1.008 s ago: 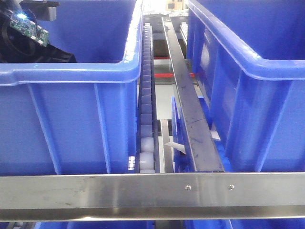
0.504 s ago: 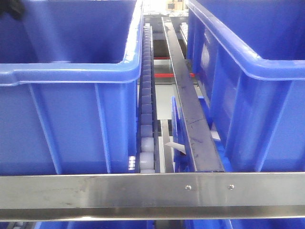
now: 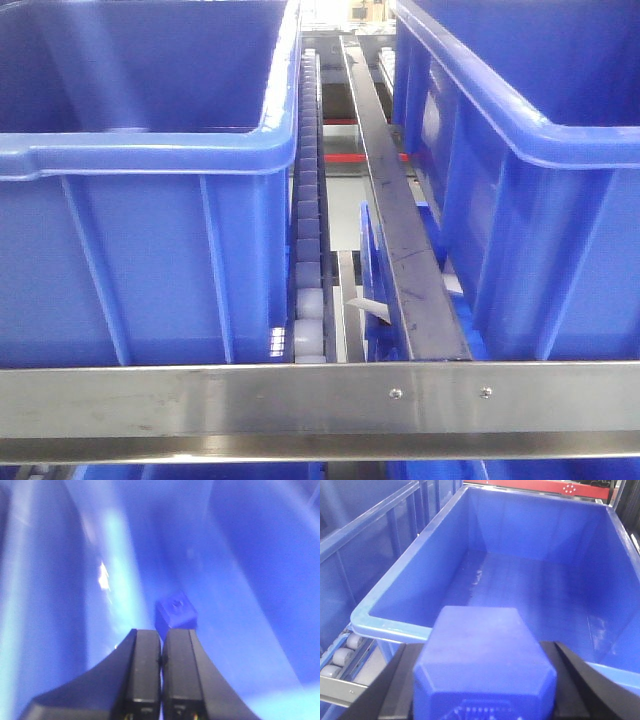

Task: Pick and sort blue part to right shelf
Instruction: 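Open the left gripper to drop the blue block into a bin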

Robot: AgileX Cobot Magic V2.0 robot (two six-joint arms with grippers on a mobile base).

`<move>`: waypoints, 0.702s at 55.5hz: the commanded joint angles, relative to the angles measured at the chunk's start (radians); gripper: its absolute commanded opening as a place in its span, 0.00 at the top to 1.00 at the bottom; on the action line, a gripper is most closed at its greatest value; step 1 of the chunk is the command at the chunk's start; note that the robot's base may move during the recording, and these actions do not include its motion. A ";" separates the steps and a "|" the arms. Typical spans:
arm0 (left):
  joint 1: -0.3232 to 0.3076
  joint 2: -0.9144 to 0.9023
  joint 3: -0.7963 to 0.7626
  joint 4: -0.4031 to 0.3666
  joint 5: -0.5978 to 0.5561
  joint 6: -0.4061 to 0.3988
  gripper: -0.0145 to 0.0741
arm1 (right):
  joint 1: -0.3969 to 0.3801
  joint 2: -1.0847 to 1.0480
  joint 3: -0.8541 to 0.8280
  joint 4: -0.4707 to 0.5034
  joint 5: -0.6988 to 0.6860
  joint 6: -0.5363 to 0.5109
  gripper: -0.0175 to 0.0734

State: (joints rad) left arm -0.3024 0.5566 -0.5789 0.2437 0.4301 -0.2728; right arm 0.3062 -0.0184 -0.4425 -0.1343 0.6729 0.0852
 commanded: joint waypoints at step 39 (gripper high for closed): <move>0.097 -0.519 0.225 0.022 -0.092 -0.011 0.69 | -0.009 0.752 -0.522 -0.029 0.090 0.144 0.56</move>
State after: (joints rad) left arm -0.2068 0.0278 -0.3288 0.2579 0.4189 -0.2728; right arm 0.3062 0.6299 -0.8631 -0.1363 0.7862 0.2256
